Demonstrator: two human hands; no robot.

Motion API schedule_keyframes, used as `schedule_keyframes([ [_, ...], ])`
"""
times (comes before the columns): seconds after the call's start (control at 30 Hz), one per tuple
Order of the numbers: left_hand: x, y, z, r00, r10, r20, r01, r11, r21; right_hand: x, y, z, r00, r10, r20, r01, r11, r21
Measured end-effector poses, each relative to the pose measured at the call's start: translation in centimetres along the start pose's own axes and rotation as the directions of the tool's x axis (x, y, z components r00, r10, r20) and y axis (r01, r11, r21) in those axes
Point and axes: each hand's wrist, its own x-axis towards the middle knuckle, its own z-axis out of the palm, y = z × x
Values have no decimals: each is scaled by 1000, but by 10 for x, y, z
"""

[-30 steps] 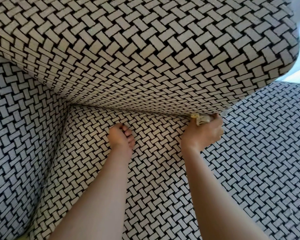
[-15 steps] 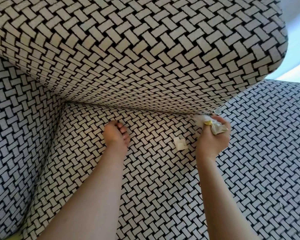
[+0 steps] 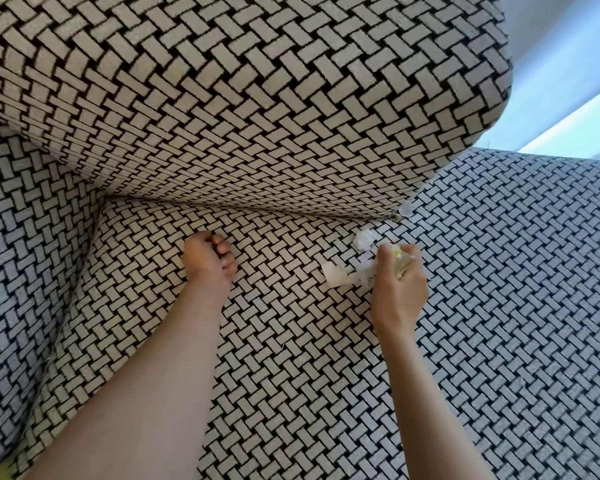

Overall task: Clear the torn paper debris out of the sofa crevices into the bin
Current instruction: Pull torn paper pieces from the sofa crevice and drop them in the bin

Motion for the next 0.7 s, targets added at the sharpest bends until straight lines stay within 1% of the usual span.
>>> schedule_keyframes([
  [0.1,-1,0,0,1000,13,4,-13,1000,2,3,7,5,996,-9,85,21,990,-136],
  [0.17,-1,-1,0,1000,15,3,-15,1000,2,8,3,14,995,-10,99,36,966,-257],
  [0.2,-1,-1,0,1000,13,2,-13,1000,2,11,1,18,994,-34,100,62,957,-283],
  [0.33,2,-2,0,1000,20,-9,-20,1000,12,14,5,29,960,-169,223,220,948,-231],
  [0.47,2,-3,1,999,31,-36,-30,999,20,10,10,22,943,-188,273,246,950,-195],
  [0.53,2,-3,1,999,38,-37,-37,999,20,4,13,23,917,-247,313,316,929,-193],
  [0.63,3,-4,1,998,48,-32,-47,999,20,-8,17,27,901,-342,267,391,906,-161],
  [0.67,3,-4,1,998,50,-31,-50,999,19,-12,17,27,897,-353,265,402,902,-159],
  [0.7,3,-4,1,998,52,-30,-52,999,18,-17,18,26,885,-362,293,422,890,-175],
])
